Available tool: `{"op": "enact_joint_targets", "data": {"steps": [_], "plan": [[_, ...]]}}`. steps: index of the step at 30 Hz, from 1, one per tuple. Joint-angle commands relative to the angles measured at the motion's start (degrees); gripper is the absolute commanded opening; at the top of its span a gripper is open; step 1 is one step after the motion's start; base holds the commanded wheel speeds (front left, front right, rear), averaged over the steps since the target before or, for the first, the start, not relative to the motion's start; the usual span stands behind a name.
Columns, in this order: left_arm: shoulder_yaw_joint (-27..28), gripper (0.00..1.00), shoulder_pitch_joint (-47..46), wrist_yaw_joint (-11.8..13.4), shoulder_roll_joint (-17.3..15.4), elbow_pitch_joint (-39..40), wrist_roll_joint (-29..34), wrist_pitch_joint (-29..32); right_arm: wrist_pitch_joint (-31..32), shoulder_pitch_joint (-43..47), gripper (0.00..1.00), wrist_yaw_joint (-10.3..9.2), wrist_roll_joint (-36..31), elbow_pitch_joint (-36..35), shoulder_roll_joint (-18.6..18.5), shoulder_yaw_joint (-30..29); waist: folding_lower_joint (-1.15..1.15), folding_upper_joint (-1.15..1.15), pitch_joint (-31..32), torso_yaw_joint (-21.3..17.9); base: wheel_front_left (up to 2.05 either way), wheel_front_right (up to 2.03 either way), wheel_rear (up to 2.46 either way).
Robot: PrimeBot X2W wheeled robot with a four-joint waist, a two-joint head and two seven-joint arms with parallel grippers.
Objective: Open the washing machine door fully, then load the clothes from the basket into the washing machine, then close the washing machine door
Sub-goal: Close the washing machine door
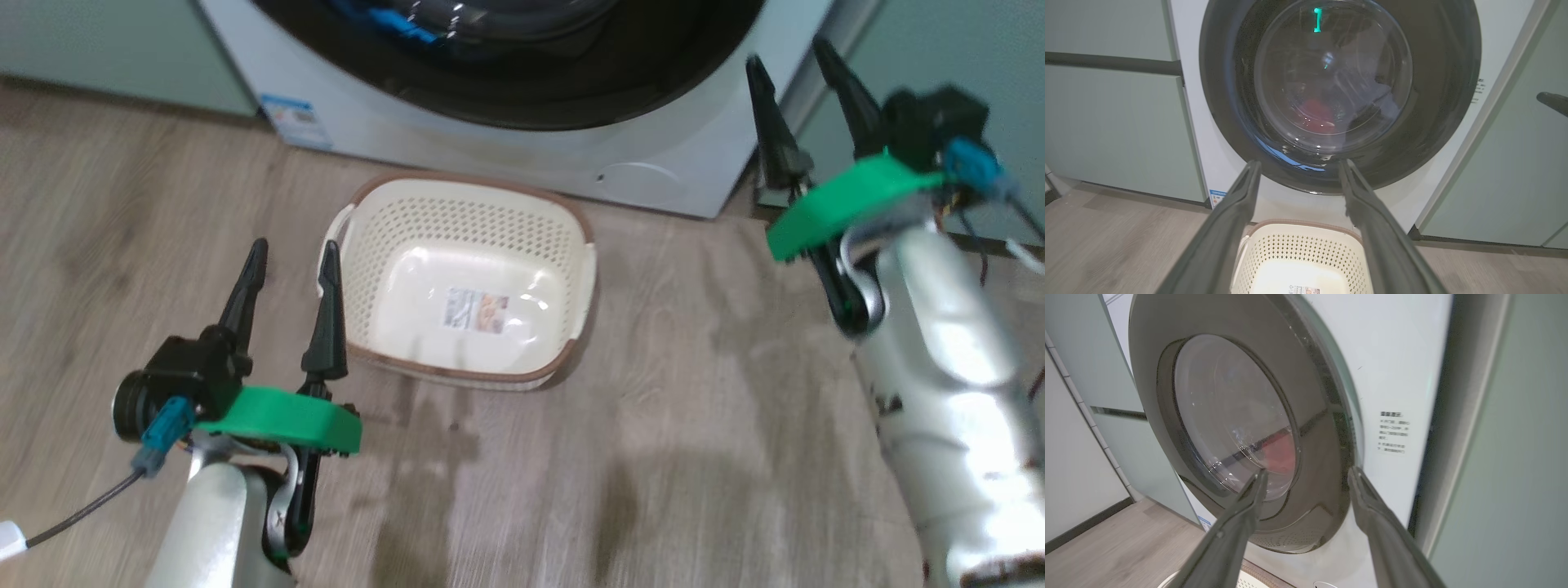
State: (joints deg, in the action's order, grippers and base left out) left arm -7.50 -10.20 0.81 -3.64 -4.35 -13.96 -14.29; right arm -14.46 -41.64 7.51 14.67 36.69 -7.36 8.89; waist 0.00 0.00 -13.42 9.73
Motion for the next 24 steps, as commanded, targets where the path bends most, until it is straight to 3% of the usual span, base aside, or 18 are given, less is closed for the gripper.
{"op": "enact_joint_targets", "data": {"steps": [1,15,24], "plan": [[1.96,1.00,-0.36,-0.13,-1.27,1.49,0.59,-0.71,-0.52,1.45,1.00,-0.02,-0.37,-3.48,1.42,0.08,0.00,0.00,1.90,-2.35,0.00,0.00,0.00],[1.10,1.00,4.01,0.56,-3.02,1.52,1.47,0.52,-0.36,22.68,1.00,-0.02,-3.18,-18.67,4.25,-6.53,0.00,0.00,7.04,-11.03,0.00,0.00,0.00],[0.77,1.00,7.23,1.05,-3.65,2.00,1.31,1.46,1.06,31.21,1.00,-0.02,-1.34,-24.29,4.45,-8.04,0.00,0.00,9.79,-13.07,0.00,0.00,0.00]]}}
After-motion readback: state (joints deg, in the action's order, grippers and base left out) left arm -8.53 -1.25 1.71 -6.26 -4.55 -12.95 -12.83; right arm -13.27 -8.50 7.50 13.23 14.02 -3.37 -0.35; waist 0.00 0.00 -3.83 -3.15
